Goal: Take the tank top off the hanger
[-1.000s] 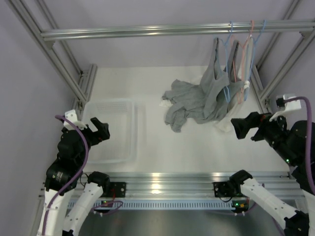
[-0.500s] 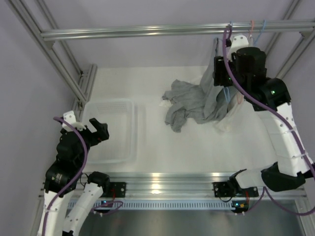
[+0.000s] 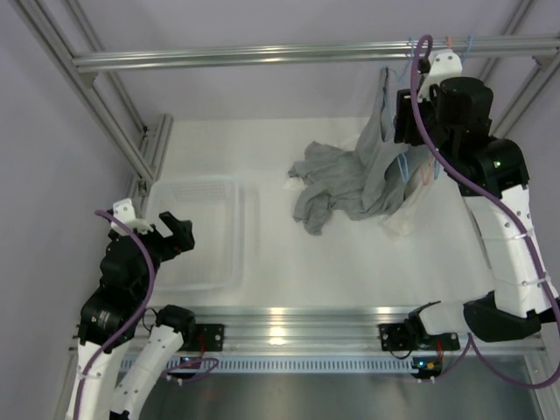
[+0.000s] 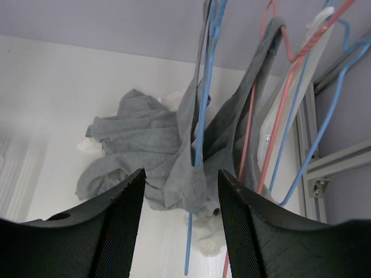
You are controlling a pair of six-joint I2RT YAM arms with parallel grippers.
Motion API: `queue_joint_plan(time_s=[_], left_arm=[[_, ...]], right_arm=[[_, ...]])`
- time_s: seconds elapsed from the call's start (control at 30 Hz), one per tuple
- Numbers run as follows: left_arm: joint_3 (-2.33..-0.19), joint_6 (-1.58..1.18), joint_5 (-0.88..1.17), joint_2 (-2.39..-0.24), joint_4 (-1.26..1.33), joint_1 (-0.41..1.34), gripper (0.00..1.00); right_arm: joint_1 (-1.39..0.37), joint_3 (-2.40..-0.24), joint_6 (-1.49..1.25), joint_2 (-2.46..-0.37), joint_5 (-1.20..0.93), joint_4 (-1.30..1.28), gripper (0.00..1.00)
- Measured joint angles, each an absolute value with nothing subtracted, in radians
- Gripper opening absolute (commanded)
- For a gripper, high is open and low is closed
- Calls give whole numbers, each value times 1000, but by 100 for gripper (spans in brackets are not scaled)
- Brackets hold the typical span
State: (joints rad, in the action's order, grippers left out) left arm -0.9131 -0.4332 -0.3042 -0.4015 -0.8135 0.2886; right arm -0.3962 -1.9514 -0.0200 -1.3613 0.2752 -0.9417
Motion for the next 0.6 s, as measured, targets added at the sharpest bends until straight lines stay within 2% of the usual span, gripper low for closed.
queue_joint_plan(time_s=[0.27,0.37,0.47,0.5,0.53,0.6], left_arm=[[-912,-433,-304,-402,-813,289,99],[-912,-433,-305,-402,-813,290,99],[-912,-433,-305,-401,-813,291,99],[-912,-433,-305,-401,-813,291,99],[-912,-433,-305,-401,-813,291,99],[-912,-433,-305,-401,-813,291,99]], right_arm=[[-342,-1953,20,-1401,274,-907,46],[-340,-1977,34,-1484,259,-905,36],[-329,-1991,42,-1550,242,-905,20],[-324,-1991,44,-1564,236,-905,5],[-319,-1991,49,-1575,231,-906,0],[-311,-1991,43,-1582,230,-905,0]])
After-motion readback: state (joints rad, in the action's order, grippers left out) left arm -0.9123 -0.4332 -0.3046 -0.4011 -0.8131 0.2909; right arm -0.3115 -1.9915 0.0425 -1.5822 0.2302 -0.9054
